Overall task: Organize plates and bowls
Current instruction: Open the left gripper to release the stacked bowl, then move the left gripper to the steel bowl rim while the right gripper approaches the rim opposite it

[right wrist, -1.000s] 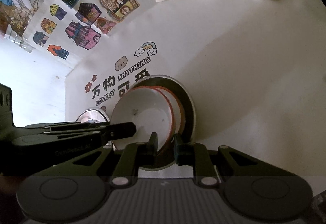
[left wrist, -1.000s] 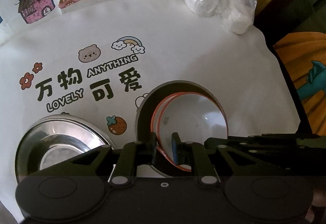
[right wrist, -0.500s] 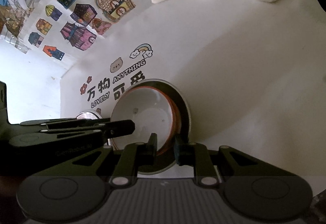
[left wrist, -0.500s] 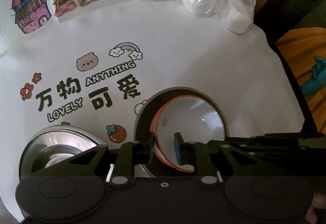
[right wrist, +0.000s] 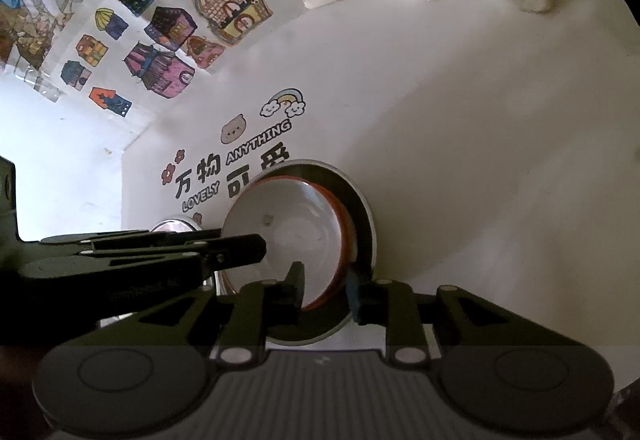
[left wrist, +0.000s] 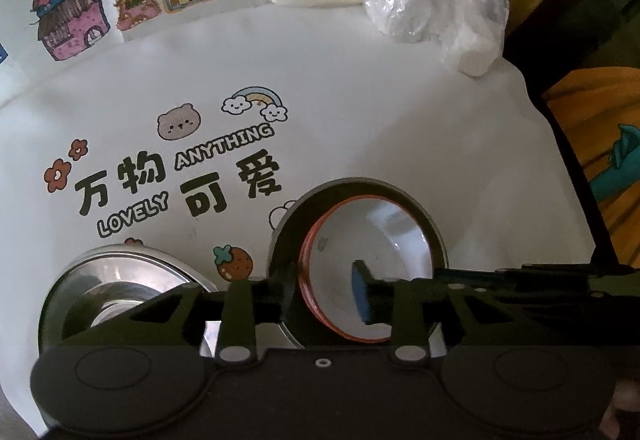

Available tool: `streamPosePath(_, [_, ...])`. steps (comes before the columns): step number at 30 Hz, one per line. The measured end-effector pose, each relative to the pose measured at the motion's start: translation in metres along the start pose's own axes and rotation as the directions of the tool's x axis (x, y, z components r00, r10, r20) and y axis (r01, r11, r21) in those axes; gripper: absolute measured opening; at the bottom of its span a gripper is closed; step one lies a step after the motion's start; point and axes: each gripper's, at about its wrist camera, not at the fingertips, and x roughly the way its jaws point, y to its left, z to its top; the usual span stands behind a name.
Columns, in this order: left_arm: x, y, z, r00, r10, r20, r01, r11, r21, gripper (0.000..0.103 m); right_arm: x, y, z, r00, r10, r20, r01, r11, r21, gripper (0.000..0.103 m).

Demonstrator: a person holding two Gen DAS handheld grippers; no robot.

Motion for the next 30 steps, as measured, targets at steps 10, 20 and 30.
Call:
streamPosePath(10, [-0.017, 0.007, 0.01, 0.998, 0.038, 0.053, -0.037, 0.999, -0.023, 0.081, -0.025, 0.008, 0.008, 0.996, -0.041, 0.077, 0.047, 0.996, -0.079, 0.065])
streamPosePath(20, [-0.023, 0.04, 0.022, 0.993, 0.107, 0.048, -0.107, 0.994, -0.006, 0.102, -0.032, 0.001, 0.0, 0.995, -0.05, 0.092, 0.056, 0.997, -0.058, 0.103])
streamPosePath(30, [-0.015, 0.05, 0.026, 0.992, 0.12, 0.036, -0.125, 0.965, 0.232, 0.102, -0.028, -0.015, -0.02, 0.99, -0.127, 0.062, 0.127, 0.992, 0.01, 0.103])
